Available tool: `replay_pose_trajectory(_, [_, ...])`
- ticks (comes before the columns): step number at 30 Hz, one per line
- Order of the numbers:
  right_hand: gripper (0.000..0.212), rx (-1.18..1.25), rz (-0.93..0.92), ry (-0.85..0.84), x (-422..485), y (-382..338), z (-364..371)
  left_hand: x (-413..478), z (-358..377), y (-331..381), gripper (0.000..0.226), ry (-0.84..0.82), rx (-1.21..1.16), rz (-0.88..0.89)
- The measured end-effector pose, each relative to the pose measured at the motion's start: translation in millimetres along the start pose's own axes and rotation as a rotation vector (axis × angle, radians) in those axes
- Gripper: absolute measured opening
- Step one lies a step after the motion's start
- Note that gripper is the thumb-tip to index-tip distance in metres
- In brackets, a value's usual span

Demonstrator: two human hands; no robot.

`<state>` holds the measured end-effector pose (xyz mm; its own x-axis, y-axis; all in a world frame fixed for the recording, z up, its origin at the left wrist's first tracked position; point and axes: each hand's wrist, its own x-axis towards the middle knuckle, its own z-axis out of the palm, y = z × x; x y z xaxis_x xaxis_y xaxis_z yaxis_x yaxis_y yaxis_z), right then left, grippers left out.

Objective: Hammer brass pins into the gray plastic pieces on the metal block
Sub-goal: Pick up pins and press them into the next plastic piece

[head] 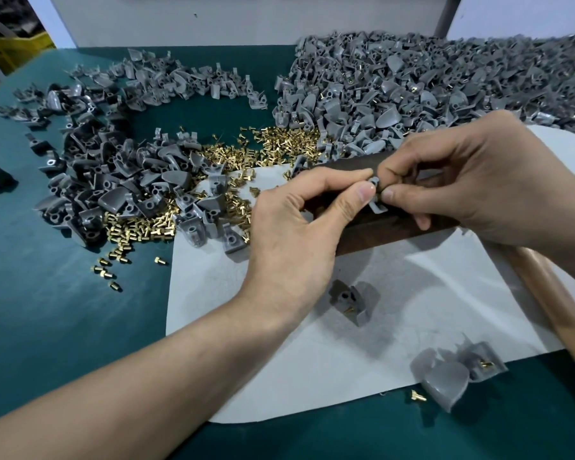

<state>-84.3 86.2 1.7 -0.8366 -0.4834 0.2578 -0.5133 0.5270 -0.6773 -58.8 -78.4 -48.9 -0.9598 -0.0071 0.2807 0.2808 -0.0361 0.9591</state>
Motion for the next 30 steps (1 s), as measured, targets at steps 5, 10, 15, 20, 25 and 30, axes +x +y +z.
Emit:
replay_pose_trajectory(5, [0.011, 0.210, 0.094, 0.002, -0.4, 4.9, 0.2, 0.2, -0.1, -1.5, 0.011, 0.013, 0.058, -0.008])
replay_pose_trajectory(10, [0.012, 0.222, 0.089, -0.006, -0.5, 6.4, 0.2, 0.4, -2.1, -2.2, 0.019, 0.003, 0.137, -0.035])
replay_pose_trajectory(15, [0.011, 0.130, 0.022, 0.134, -7.3, 8.7, 10.5, -0.6, -0.6, -1.9, 0.049, -0.049, 0.143, -0.073])
replay_pose_trajectory(20, [0.003, -0.247, -0.095, 0.244, -12.6, 9.2, 15.2, -0.7, -0.2, -2.2, 0.051, -0.078, 0.140, -0.081])
replay_pose_trajectory(25, [0.013, -0.460, -0.210, 0.294, -20.3, 13.1, 20.2, -0.2, 0.5, -0.9, 0.047, -0.075, 0.146, -0.071])
replay_pose_trajectory(30, [0.011, -0.497, -0.260, 0.334, -22.3, 14.6, 23.1, -1.3, 1.0, 0.6, 0.045, -0.088, 0.109, -0.077])
